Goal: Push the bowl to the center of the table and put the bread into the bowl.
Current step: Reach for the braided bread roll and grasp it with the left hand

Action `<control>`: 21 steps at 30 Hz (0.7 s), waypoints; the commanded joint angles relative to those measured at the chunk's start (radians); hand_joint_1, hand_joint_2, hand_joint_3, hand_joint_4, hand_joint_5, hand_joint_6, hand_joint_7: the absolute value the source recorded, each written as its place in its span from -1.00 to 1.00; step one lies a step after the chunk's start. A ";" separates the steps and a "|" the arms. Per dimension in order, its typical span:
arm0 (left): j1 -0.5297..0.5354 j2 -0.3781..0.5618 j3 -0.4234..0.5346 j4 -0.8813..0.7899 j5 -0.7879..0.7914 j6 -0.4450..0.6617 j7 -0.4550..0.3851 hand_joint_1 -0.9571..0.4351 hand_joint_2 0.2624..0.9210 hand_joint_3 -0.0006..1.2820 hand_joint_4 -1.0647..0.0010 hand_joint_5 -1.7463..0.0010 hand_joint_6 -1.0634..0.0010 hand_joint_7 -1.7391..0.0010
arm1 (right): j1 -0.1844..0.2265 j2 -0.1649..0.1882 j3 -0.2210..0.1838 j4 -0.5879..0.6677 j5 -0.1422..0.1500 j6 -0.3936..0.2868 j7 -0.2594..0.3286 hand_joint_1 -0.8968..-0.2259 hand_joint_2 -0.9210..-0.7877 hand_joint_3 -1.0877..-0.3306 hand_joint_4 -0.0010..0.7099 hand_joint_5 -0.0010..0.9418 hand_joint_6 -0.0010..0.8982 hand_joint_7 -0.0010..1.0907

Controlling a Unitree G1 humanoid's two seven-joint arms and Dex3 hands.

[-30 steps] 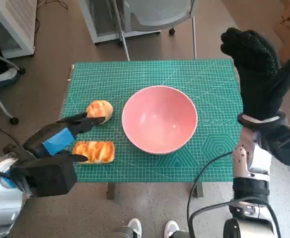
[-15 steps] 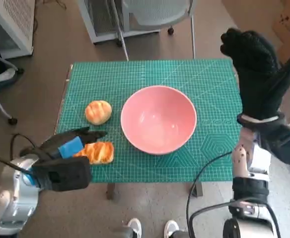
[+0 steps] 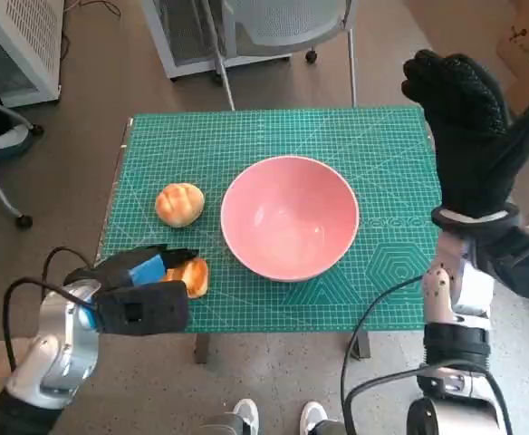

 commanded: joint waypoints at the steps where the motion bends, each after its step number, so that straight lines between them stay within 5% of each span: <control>1: -0.011 -0.029 -0.045 0.093 0.046 -0.015 0.025 0.26 0.67 -0.99 0.65 0.99 0.29 0.99 | 0.026 0.004 0.000 0.006 0.000 0.007 -0.001 0.01 -1.00 0.44 0.06 -0.99 -0.03 -0.97; 5: -0.028 -0.047 -0.072 0.170 0.091 -0.045 0.085 0.33 0.69 -0.99 0.49 0.97 0.21 0.98 | 0.027 0.004 0.000 0.005 -0.002 0.005 -0.002 0.01 -1.00 0.44 0.06 -0.99 -0.03 -0.97; 9: -0.040 -0.056 -0.089 0.222 0.127 -0.079 0.140 0.42 0.80 -0.98 0.13 0.95 0.00 0.96 | 0.027 0.006 0.001 0.004 -0.004 0.004 -0.004 0.01 -1.00 0.44 0.07 -0.99 -0.03 -0.98; 10: -0.041 -0.054 -0.093 0.233 0.140 -0.093 0.161 0.59 0.87 -0.84 0.12 0.38 -0.13 0.93 | 0.029 0.007 0.002 0.002 -0.005 0.002 -0.005 0.01 -1.00 0.44 0.07 -0.99 -0.03 -0.98; 11: -0.040 -0.051 -0.097 0.239 0.154 -0.108 0.183 0.65 0.90 -0.81 0.09 0.19 -0.19 0.92 | 0.031 0.007 0.002 0.001 -0.005 0.001 -0.004 0.01 -1.00 0.44 0.07 -0.99 -0.03 -0.98; 12: -0.040 -0.049 -0.099 0.244 0.164 -0.120 0.200 0.55 0.93 -0.81 -0.02 -0.08 -0.15 0.50 | 0.032 0.007 0.002 0.001 -0.005 0.000 -0.004 0.01 -1.00 0.44 0.07 -0.99 -0.03 -0.98; 14: -0.038 -0.045 -0.098 0.249 0.177 -0.141 0.228 0.45 0.97 -0.83 -0.15 -0.35 -0.15 0.10 | 0.033 0.007 0.002 0.001 -0.005 -0.002 -0.003 0.01 -1.00 0.44 0.08 -0.99 -0.03 -0.98; 21: -0.001 -0.016 -0.049 0.155 0.174 -0.189 0.246 0.38 0.99 -0.88 -0.26 -0.35 -0.19 -0.30 | 0.035 0.006 0.002 0.001 -0.003 -0.007 0.001 0.02 -1.00 0.44 0.09 -0.99 -0.03 -0.98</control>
